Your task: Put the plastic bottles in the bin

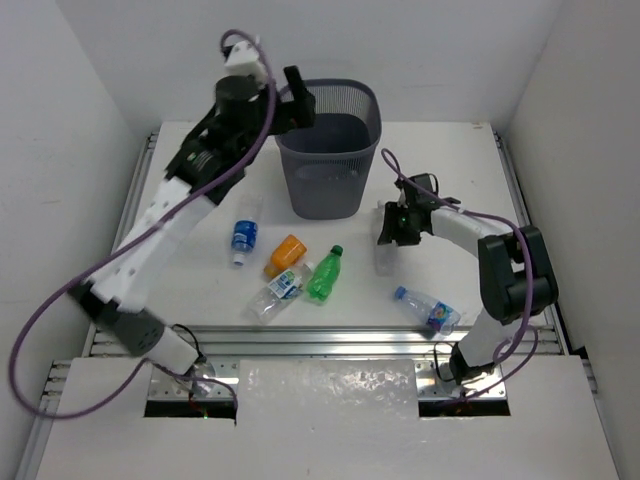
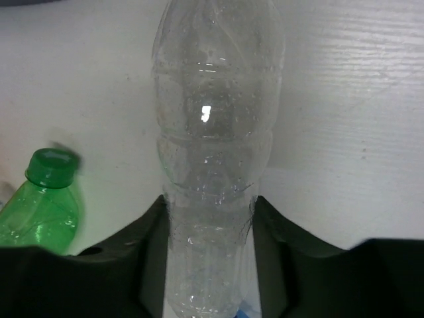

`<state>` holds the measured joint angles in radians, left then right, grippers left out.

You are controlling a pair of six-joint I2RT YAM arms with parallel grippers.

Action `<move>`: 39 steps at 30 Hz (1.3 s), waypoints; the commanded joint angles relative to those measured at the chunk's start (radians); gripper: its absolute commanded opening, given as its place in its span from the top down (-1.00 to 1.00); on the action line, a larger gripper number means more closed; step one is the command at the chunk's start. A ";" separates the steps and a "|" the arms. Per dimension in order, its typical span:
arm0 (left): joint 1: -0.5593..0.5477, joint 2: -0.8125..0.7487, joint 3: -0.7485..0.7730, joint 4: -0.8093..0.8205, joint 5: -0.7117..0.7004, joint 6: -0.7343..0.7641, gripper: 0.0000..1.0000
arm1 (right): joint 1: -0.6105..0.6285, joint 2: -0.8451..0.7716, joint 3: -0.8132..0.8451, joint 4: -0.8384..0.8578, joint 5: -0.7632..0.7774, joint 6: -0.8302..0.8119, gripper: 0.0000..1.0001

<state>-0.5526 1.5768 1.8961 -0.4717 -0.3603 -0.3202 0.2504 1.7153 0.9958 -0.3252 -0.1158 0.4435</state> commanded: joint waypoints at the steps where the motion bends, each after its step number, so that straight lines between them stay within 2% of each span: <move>1: -0.023 -0.204 -0.206 0.093 0.164 -0.066 -0.99 | -0.026 -0.060 -0.009 0.031 0.001 0.003 0.27; 3: -0.027 -0.294 -0.360 0.128 0.291 -0.086 -0.99 | -0.037 -0.150 -0.042 0.031 0.013 -0.002 0.53; 4: -0.029 -0.322 -0.417 0.186 0.347 -0.089 -0.99 | -0.039 -0.199 -0.081 0.057 0.018 -0.003 0.55; 5: -0.030 -0.366 -0.469 0.229 0.509 -0.091 -0.99 | -0.037 -0.259 -0.110 0.084 0.008 -0.015 0.56; 6: -0.032 -0.377 -0.550 0.261 0.582 -0.100 -0.99 | -0.037 -0.328 -0.144 0.119 -0.013 -0.022 0.58; 7: -0.035 -0.386 -0.583 0.328 0.660 -0.117 -1.00 | -0.039 -0.465 -0.205 0.188 -0.083 -0.029 0.58; 8: -0.040 -0.388 -0.609 0.364 0.793 -0.126 -0.99 | -0.037 -0.533 -0.230 0.221 -0.138 -0.043 0.59; 9: -0.062 -0.385 -0.649 0.392 0.837 -0.134 -0.99 | -0.039 -0.596 -0.256 0.254 -0.206 -0.051 0.59; 10: -0.082 -0.382 -0.666 0.450 0.878 -0.128 -0.99 | -0.042 -0.700 -0.288 0.308 -0.369 -0.064 0.59; 11: -0.127 -0.379 -0.687 0.468 0.912 -0.120 -0.99 | -0.043 -0.739 -0.299 0.328 -0.459 -0.062 0.59; 13: -0.170 -0.368 -0.692 0.511 0.911 -0.088 -0.99 | -0.046 -0.805 -0.303 0.400 -0.667 -0.026 0.59; 16: -0.207 -0.363 -0.710 0.554 0.881 -0.102 -0.99 | -0.045 -0.853 -0.306 0.518 -0.833 0.068 0.60; 21: -0.216 -0.356 -0.709 0.556 0.794 -0.099 -0.99 | -0.042 -0.889 -0.321 0.815 -0.982 0.297 0.58; 25: -0.217 -0.330 -0.707 0.654 0.888 -0.131 -0.93 | -0.033 -0.855 -0.272 0.934 -1.070 0.395 0.51; 26: -0.217 -0.324 -0.709 0.727 0.915 -0.152 -0.88 | -0.031 -0.833 -0.258 0.974 -1.099 0.414 0.48; 28: -0.219 -0.301 -0.701 0.792 0.969 -0.178 -0.09 | -0.033 -0.815 -0.250 1.014 -1.124 0.461 0.48; 29: -0.219 -0.288 -0.687 0.804 0.971 -0.189 0.24 | -0.033 -0.803 -0.246 1.031 -1.140 0.471 0.42; 30: -0.219 -0.267 -0.671 0.792 0.947 -0.192 0.76 | -0.033 -0.801 -0.244 1.025 -1.148 0.469 0.38; 31: -0.219 -0.258 -0.634 0.780 0.936 -0.191 1.00 | -0.033 -0.803 -0.244 1.011 -1.154 0.460 0.34; 32: -0.219 -0.248 -0.615 0.745 0.913 -0.180 1.00 | -0.033 -0.813 -0.243 0.941 -1.156 0.439 0.04; 33: -0.219 -0.250 -0.602 0.723 0.881 -0.174 1.00 | -0.040 -0.824 -0.234 0.857 -1.132 0.344 -0.35; 34: -0.219 -0.253 -0.563 0.691 0.762 -0.155 1.00 | -0.045 -0.839 -0.217 0.724 -1.086 0.268 -0.95; 35: -0.219 -0.255 -0.531 0.573 0.660 -0.145 1.00 | -0.049 -0.855 -0.156 0.375 -0.996 0.167 -0.98; 36: -0.218 -0.244 -0.494 0.495 0.442 -0.135 1.00 | -0.049 -0.882 -0.125 0.215 -0.693 0.018 -0.98; 37: -0.217 -0.233 -0.397 0.331 0.323 -0.117 1.00 | -0.049 -0.888 -0.091 0.014 -0.564 -0.011 -0.98; 38: -0.217 -0.201 -0.346 0.273 0.188 -0.109 1.00 | -0.049 -0.892 -0.076 -0.070 -0.442 -0.035 -0.98; 39: -0.204 -0.178 -0.254 0.228 0.012 -0.100 1.00 | -0.049 -0.884 -0.062 -0.136 -0.259 -0.079 -0.98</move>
<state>-0.7780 1.3815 1.4464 -0.0757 0.1703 -0.4667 0.2050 0.8501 0.8604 -0.0048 -0.8375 0.5842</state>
